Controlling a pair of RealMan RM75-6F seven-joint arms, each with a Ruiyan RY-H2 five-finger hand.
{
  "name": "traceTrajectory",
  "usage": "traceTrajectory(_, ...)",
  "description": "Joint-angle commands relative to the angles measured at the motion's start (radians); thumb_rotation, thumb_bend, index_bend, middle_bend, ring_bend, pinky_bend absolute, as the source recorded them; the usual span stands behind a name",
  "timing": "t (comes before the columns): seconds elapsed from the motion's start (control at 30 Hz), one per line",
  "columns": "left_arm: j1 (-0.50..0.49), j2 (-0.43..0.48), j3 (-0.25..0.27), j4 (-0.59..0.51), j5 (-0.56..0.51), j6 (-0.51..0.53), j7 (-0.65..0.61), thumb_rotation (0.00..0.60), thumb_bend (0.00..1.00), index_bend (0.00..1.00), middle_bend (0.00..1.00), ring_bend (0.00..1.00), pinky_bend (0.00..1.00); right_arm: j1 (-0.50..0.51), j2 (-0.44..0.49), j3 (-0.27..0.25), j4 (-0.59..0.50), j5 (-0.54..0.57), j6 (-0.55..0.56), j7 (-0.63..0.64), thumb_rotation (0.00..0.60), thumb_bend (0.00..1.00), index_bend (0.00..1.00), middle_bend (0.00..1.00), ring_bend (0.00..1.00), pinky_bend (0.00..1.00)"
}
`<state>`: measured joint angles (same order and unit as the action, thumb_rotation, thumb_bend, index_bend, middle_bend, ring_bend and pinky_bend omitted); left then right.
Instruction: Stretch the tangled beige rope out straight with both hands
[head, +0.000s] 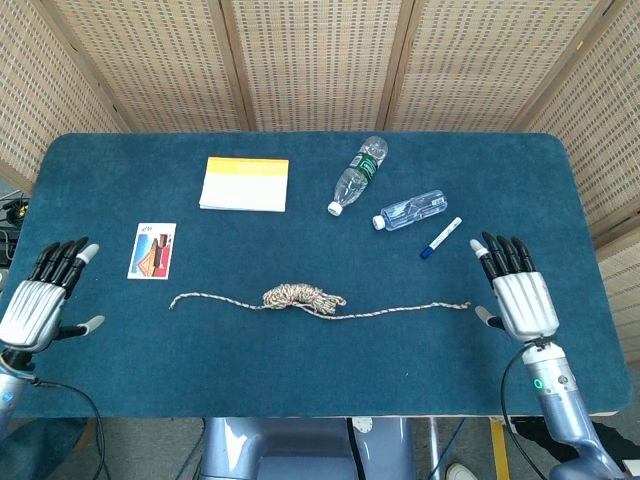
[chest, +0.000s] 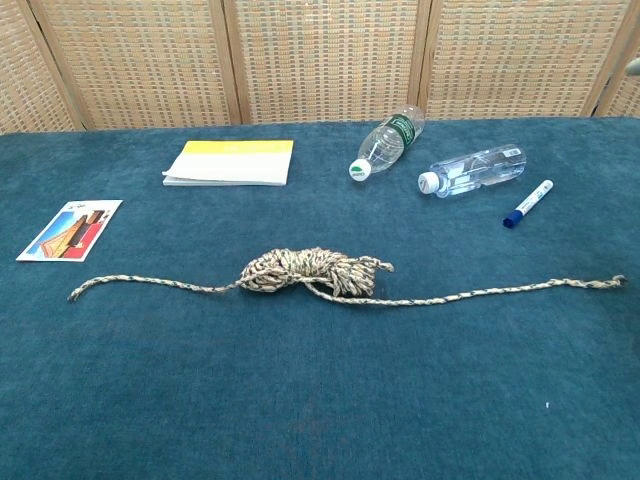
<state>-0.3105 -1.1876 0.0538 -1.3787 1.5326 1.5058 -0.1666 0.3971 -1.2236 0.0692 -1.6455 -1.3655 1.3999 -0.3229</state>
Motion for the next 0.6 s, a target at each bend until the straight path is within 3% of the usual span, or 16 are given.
traceTrajectory(0.03,0.089,0.066,0.051,-0.107,-0.028,0.03,0.054,0.6,0.0,0.0,0.0,0.0,0.0,-0.092,0.0,-0.047,0.038,-0.123,0.145,0.015,0.6,0.0,0.02,0.0,0.0,0.0)
traceTrajectory(0.23,0.147,0.084,0.069,-0.182,-0.018,0.05,0.126,0.6,0.0,0.0,0.0,0.0,0.0,-0.164,-0.006,-0.082,0.045,-0.206,0.236,-0.019,0.6,0.0,0.02,0.0,0.0,0.0)
traceTrajectory(0.6,0.197,0.035,0.055,-0.165,0.037,0.098,0.151,0.6,0.0,0.0,0.0,0.0,0.0,-0.23,0.008,-0.117,0.002,-0.242,0.238,-0.023,0.6,0.0,0.02,0.0,0.0,0.0)
